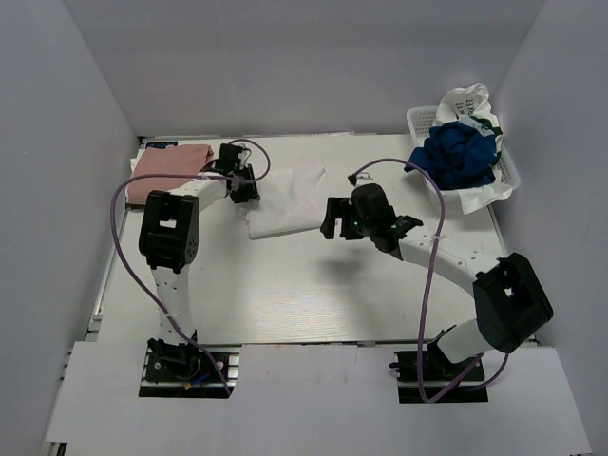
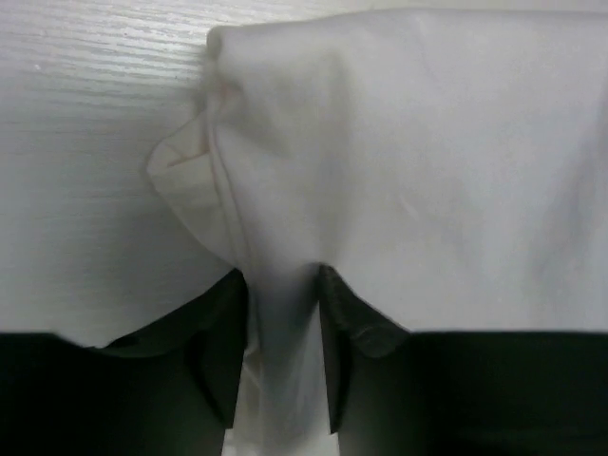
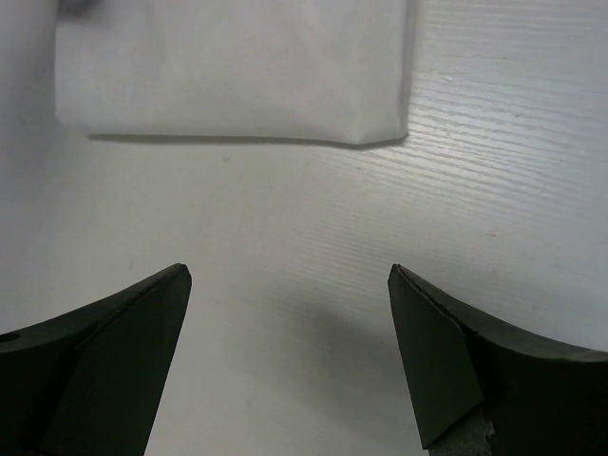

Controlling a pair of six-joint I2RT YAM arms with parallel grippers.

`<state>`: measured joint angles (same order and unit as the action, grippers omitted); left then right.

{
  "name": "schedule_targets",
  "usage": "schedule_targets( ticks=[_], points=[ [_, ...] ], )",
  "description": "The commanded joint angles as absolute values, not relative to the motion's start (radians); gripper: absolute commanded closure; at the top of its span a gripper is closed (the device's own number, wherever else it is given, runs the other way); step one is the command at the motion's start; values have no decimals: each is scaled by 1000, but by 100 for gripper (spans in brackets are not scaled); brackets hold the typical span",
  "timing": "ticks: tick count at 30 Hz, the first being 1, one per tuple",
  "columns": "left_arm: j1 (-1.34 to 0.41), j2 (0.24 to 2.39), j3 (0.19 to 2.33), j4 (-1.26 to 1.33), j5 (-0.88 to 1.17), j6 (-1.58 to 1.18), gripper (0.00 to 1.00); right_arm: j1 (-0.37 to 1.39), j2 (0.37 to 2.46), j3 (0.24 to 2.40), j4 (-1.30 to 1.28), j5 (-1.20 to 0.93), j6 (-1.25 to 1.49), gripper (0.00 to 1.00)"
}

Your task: Fold and stack the t-shirts

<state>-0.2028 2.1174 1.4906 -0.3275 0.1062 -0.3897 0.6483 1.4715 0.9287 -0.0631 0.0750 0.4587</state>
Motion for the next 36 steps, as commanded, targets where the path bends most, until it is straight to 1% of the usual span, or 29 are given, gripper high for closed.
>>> schedule_targets(
  ticks=[1,3,7,12,15,18,23,27,31,36],
  points=[
    [-259,2172,1493,-449,-6,-354,64,643,1417,908,-52,207,433,10],
    [-259,2192,1515,-459,-32,-354,100,647,1407,904,-48,238,431,10],
    [-268,2183,1574,-471,-89,-336,100,646,1388,876,-20,287,420,10],
    [-268,2066,1663,-480,-98,-126,100,643,1385,842,-14,342,411,10],
    [-268,2016,1739,-535,-147,-10,100,644,1384,816,-12,359,408,10],
    [-244,1993,1807,-598,-138,89,100,644,1382,796,-14,394,405,10],
    [-233,1944,1832,-600,-276,192,100,644,1385,764,-9,420,402,10],
    [-210,1930,1870,-588,-314,265,100,644,1374,736,-11,454,402,10],
    [-178,1940,1972,-632,-340,333,100,643,1367,712,-12,469,400,10],
    [-141,1951,2049,-667,-331,385,100,644,1370,706,-17,483,400,10]
  ],
)
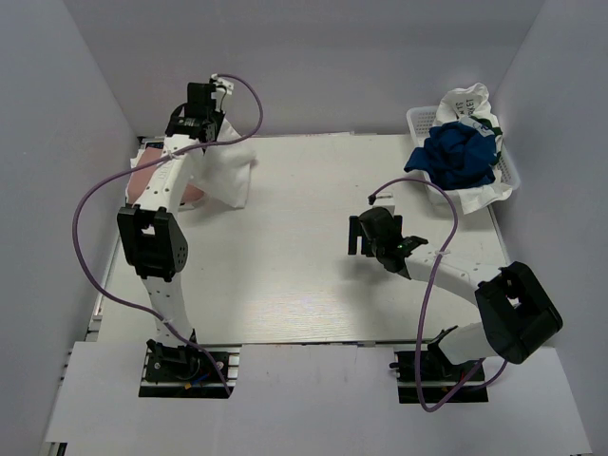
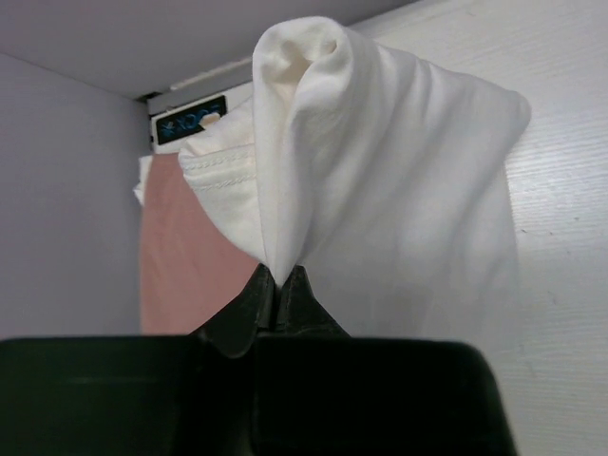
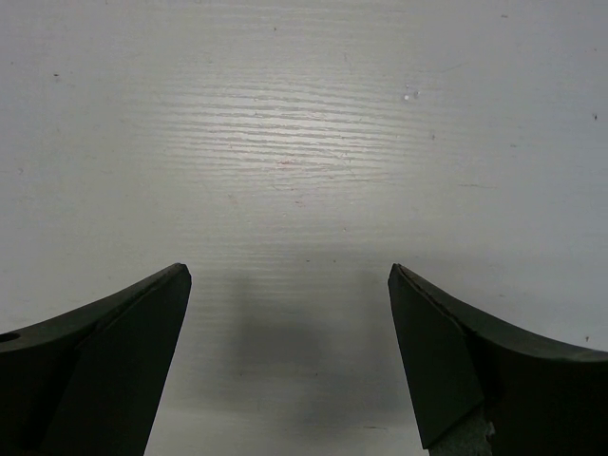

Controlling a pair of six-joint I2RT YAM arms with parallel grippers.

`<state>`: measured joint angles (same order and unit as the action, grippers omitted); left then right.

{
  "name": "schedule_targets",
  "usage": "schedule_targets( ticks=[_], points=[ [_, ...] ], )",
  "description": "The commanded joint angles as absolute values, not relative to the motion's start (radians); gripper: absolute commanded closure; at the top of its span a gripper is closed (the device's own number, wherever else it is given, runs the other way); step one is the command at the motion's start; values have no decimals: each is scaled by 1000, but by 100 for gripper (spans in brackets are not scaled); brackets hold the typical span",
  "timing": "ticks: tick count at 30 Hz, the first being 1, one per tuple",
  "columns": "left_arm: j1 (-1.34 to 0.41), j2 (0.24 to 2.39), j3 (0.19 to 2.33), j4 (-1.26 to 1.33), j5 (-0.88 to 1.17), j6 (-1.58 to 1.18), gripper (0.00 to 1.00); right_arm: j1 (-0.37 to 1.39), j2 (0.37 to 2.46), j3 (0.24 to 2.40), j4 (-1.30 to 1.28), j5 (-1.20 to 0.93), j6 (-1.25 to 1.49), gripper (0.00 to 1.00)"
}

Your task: Fold and stack the t-shirts

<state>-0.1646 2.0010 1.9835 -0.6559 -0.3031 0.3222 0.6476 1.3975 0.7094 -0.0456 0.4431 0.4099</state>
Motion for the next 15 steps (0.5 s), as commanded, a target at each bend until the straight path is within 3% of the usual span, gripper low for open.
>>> schedule_targets(
  ticks=[1,15],
  points=[
    [-129,1951,2063,-667,-340,385,100,644,1370,712,-14,485,402,10],
    [-34,1885,2114,-646,-267,405,100,644,1367,713,-11,485,410,10]
  ],
)
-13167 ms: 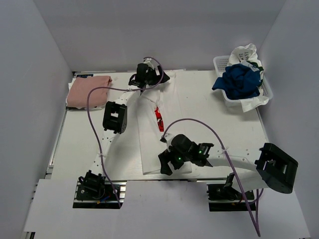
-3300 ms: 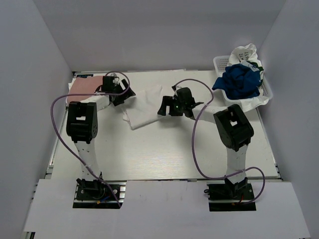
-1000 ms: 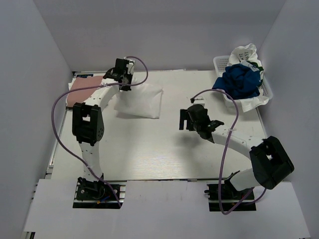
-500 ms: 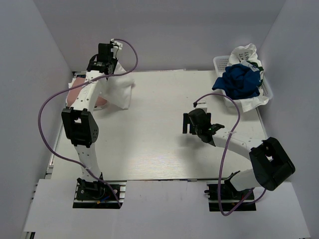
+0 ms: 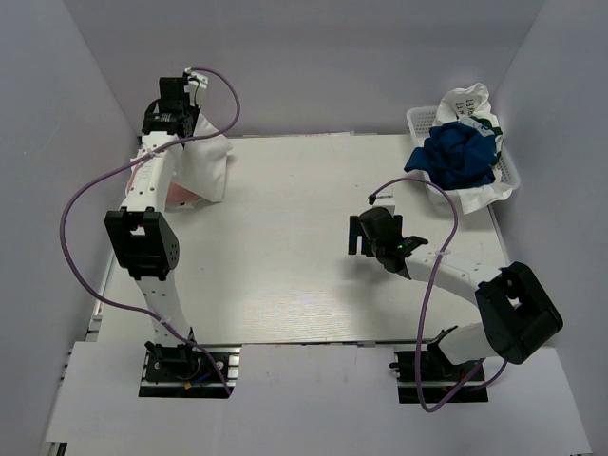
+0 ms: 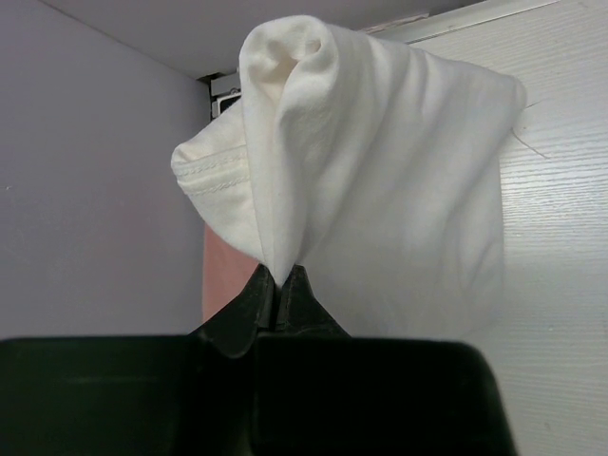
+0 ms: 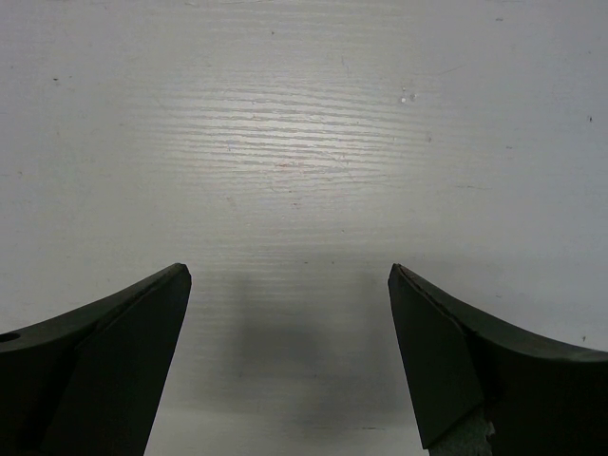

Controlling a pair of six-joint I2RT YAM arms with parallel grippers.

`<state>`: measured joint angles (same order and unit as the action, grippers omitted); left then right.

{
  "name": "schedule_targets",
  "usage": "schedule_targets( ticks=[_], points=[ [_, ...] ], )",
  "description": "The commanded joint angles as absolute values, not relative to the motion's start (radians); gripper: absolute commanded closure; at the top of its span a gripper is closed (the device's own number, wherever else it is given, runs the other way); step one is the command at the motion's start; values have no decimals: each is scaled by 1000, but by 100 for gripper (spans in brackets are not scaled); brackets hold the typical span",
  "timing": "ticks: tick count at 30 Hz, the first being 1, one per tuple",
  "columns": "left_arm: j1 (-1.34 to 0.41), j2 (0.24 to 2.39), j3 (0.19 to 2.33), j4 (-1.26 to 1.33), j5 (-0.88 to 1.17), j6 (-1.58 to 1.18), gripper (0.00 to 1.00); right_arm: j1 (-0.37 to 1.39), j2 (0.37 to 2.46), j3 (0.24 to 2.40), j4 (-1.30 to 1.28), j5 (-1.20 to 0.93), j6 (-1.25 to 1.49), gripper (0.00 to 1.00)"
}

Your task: Fold and stack the t-shirts

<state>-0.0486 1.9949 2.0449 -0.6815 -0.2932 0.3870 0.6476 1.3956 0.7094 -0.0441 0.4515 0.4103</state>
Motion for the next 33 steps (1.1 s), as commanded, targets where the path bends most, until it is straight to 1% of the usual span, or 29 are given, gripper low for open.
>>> schedule_targets(
  ticks=[1,10,13,16,24,31,32,33],
  points=[
    [-22,1885,2129,-655,-255,405,100,643,1368,712,-11,485,407,10],
    [72,1940,2151,-615,-170,407,100,644,1397,729,-23,492,410,10],
    [109,1965,2128,-615,-140,396,100,644,1419,744,-37,492,408,10],
    [144,1985,2088,-563,-127,406,100,646,1428,753,-49,492,408,10],
    [216,2137,2155,-514,-42,416,100,647,1425,762,-60,499,403,10],
    [244,2220,2191,-416,-100,425,100,644,1440,776,-63,499,394,10],
    [244,2235,2191,-416,-116,425,99,646,1442,781,-66,502,396,10],
    [244,2244,2180,-391,-171,425,69,646,1453,784,-69,503,396,10]
  ],
)
